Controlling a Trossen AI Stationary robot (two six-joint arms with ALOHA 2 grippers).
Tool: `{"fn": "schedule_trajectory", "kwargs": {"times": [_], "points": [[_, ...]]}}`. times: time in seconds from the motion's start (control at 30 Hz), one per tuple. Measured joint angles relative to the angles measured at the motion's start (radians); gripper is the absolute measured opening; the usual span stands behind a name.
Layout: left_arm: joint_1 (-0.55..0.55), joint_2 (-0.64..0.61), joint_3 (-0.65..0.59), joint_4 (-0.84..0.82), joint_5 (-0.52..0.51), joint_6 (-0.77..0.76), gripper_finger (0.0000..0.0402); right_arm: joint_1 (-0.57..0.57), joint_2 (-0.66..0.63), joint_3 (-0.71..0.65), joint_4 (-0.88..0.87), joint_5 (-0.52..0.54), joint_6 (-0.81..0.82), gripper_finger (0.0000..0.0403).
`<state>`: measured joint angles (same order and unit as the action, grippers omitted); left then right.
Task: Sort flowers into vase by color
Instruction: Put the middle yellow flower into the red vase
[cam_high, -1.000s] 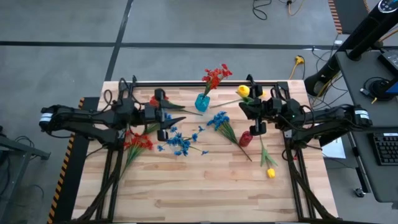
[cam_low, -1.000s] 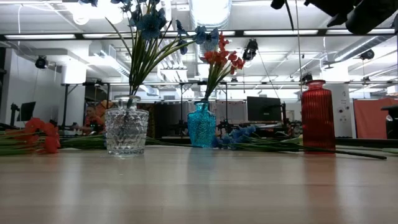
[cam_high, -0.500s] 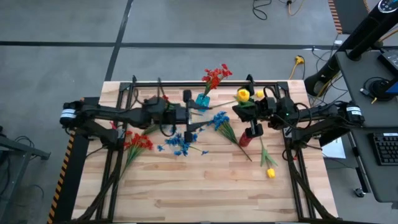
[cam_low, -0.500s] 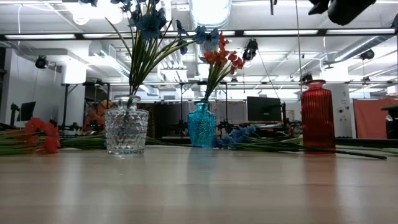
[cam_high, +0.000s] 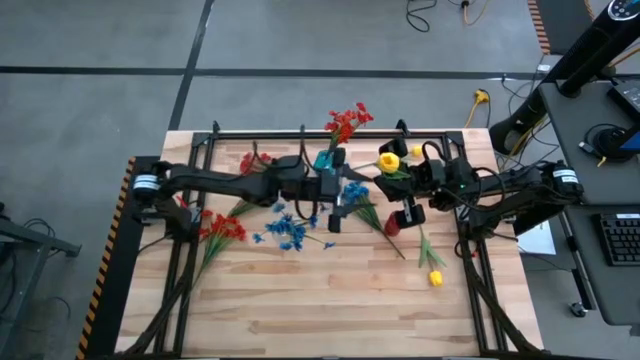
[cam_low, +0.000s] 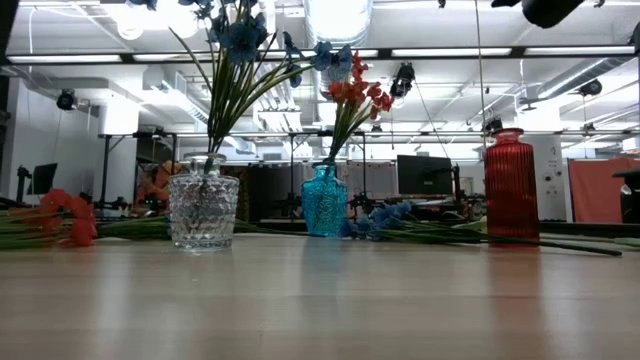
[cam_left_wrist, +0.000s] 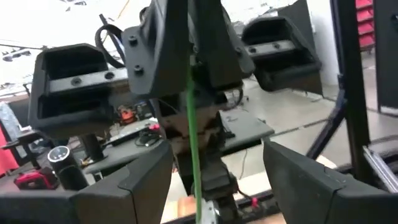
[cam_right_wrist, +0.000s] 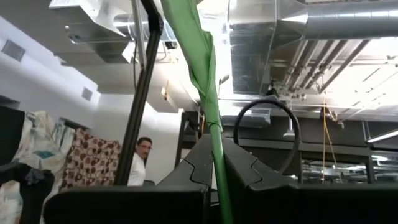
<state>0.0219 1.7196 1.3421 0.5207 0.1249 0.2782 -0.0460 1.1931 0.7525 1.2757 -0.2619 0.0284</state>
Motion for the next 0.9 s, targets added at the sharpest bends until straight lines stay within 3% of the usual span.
{"fn": "schedule_trajectory", "kwargs": {"times": [0.33,0.77,0.9], "points": [[0.006,0.094,0.105,-0.014,0.039,-0.026,0.0212,0.000,0.000,0.000,0.005,0.000,-0.002,0.0009],[0.020,0.108,0.129,-0.034,0.035,-0.118,0.0082,0.000,-0.016,-0.002,-0.013,0.000,-0.021,0.0009],[0.020,0.105,0.131,-0.067,0.077,-0.114,0.0053,-0.002,-0.022,-0.002,-0.025,0.001,0.025,0.0009]]}}
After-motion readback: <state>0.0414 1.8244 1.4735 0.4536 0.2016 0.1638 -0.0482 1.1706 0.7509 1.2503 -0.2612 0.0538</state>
